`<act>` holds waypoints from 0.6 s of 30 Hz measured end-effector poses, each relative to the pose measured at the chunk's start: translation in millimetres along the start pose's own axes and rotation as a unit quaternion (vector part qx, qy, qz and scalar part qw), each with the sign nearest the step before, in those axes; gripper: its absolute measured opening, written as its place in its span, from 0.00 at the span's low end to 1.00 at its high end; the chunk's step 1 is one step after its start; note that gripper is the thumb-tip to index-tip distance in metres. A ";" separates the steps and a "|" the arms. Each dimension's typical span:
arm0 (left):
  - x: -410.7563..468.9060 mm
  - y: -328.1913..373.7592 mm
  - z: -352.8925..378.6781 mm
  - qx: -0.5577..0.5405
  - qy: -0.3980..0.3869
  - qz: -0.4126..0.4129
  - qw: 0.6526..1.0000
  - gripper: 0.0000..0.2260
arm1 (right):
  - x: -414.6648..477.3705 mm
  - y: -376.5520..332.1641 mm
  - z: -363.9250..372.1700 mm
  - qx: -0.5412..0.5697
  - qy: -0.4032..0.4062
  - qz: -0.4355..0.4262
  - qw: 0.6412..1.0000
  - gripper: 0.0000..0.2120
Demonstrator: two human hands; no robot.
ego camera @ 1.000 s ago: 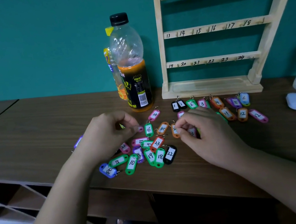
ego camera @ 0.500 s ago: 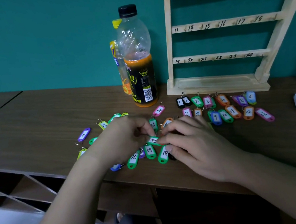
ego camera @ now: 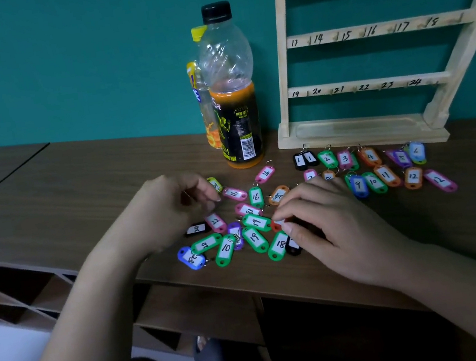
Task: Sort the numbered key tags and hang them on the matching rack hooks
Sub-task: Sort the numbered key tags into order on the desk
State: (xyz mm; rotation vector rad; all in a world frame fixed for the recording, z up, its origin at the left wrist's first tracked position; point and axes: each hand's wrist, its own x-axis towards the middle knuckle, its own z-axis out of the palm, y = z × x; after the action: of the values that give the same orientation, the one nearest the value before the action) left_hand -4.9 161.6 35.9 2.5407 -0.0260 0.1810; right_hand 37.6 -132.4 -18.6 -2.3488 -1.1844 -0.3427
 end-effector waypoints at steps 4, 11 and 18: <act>-11.4 5.0 -1.2 -0.011 -0.085 -0.013 0.996 0.13 | -2.1 -6.4 -1.5 -0.038 -0.048 -0.049 0.997 0.16; -15.9 0.4 1.3 0.054 -0.127 -0.028 0.990 0.18 | 1.5 -30.3 4.3 -0.090 -0.119 -0.068 0.987 0.22; -18.6 -11.5 -4.0 0.063 -0.118 -0.037 0.990 0.14 | 4.8 -34.0 7.9 -0.074 -0.114 -0.059 0.989 0.20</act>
State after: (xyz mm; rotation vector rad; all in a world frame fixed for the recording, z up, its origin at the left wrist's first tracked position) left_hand -23.2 173.0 30.2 2.6713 -0.0136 -0.1517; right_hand 13.2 -107.7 -12.8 -2.5028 -1.4542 -0.2126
